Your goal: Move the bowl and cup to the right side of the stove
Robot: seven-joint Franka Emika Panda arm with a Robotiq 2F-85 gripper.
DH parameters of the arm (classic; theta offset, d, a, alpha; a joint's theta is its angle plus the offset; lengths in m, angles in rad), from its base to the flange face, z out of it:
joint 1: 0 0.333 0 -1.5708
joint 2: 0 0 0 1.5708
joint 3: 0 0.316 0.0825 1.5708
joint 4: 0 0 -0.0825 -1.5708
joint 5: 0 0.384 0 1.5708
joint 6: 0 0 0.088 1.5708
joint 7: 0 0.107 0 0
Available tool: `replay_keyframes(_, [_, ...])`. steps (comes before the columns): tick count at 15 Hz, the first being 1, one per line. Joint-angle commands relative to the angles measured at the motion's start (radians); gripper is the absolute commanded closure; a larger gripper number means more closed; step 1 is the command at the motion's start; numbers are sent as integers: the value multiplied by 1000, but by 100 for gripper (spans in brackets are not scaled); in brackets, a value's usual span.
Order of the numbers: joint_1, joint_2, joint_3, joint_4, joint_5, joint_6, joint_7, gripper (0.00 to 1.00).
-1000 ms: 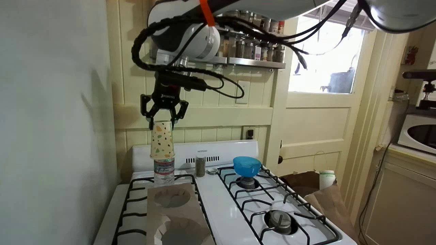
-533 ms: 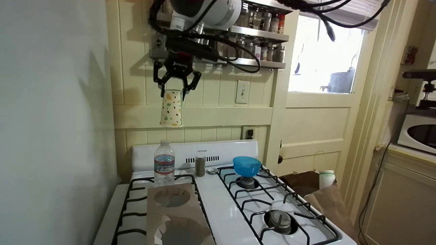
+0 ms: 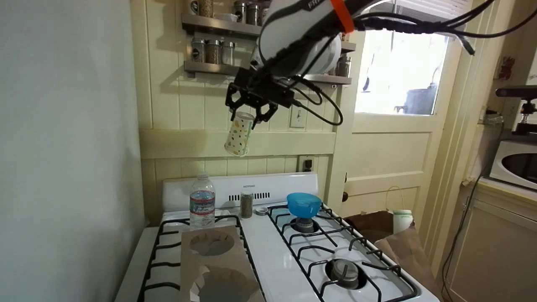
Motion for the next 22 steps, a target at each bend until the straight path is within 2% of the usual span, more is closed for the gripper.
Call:
replay_keyframes(1, [-30,-41,39,-166,132,279,-20,62])
replay_keyframes(2, [-14,-15,67,-163,183,346,-56,62])
replay_keyframes(4, [24,37,133,-132,271,409,-131,62])
replay_keyframes(5, [29,58,176,-123,362,436,-208,62])
replay_keyframes(7, [3,53,262,-140,503,415,-281,62])
replay_keyframes(8, [-4,26,267,-183,525,394,-267,62])
replay_keyframes(9, [21,-16,224,-234,530,385,-235,62])
replay_keyframes(10, [19,-76,167,-331,419,403,-108,62])
replay_keyframes(12, [1,-147,115,-433,334,422,-23,62])
replay_keyframes(14, [-71,-226,82,-531,185,455,93,62])
replay_keyframes(15, [-142,-275,96,-570,99,452,163,62])
replay_keyframes(17, [-323,-354,181,-619,-47,426,298,62])
replay_keyframes(19, [-476,-455,280,-653,-130,344,414,62])
replay_keyframes(21, [-583,-538,364,-684,-161,283,509,62])
replay_keyframes(22, [-594,-556,378,-693,-147,296,541,62])
